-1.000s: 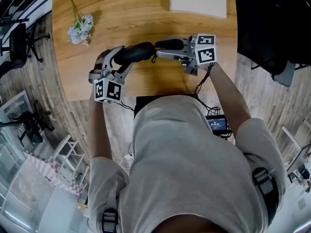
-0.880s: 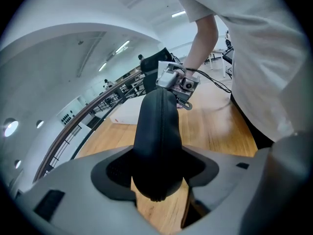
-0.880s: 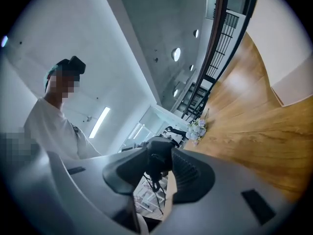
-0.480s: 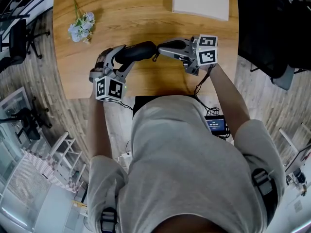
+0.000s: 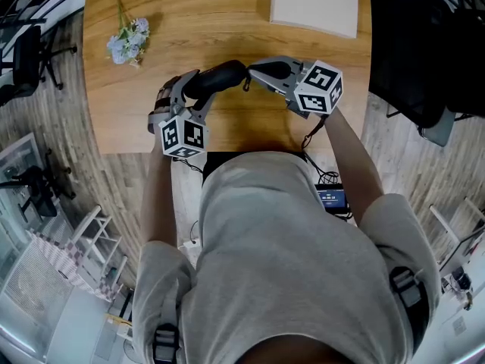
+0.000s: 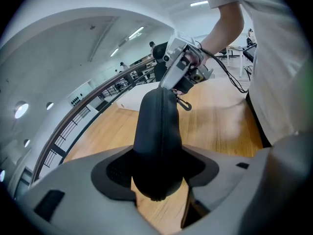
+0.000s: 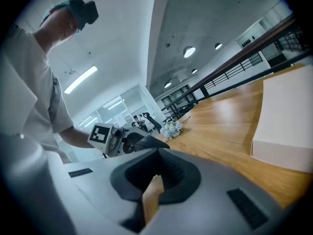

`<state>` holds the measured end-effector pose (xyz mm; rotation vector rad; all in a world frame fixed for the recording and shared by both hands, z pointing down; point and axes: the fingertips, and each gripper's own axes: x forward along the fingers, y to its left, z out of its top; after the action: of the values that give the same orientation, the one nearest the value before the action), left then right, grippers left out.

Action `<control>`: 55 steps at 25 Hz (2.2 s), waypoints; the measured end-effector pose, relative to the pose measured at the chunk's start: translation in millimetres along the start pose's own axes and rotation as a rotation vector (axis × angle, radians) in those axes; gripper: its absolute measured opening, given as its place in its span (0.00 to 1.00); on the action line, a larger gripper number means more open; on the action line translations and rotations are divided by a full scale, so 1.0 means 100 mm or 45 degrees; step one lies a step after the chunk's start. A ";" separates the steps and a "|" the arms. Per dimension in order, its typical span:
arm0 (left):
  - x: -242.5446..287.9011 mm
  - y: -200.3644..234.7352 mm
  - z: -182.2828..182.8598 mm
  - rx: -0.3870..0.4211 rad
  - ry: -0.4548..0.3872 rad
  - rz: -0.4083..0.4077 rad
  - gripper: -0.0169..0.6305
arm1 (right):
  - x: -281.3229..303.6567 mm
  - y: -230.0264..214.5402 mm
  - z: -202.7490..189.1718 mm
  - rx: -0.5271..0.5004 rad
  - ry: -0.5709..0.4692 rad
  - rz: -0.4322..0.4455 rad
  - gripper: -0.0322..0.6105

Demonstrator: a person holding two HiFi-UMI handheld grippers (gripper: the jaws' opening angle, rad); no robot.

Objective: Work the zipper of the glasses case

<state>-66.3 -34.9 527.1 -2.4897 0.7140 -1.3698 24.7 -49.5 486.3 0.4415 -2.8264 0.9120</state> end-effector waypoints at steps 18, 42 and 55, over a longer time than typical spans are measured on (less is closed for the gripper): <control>0.19 -0.13 -0.14 -0.105 0.211 0.006 0.45 | 0.02 0.09 -0.07 -0.122 0.158 -0.237 0.09; 0.01 -0.01 0.21 -0.129 0.073 0.133 0.44 | -0.03 -0.20 -0.02 -0.204 0.208 -0.466 0.09; 0.03 -0.02 0.27 -0.236 0.116 0.166 0.44 | -0.03 -0.18 0.04 -0.154 0.168 -0.491 0.09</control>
<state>-41.4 -35.4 515.1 -2.4782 1.0476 -1.4362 32.8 -65.6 492.4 0.8375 -2.5309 0.6617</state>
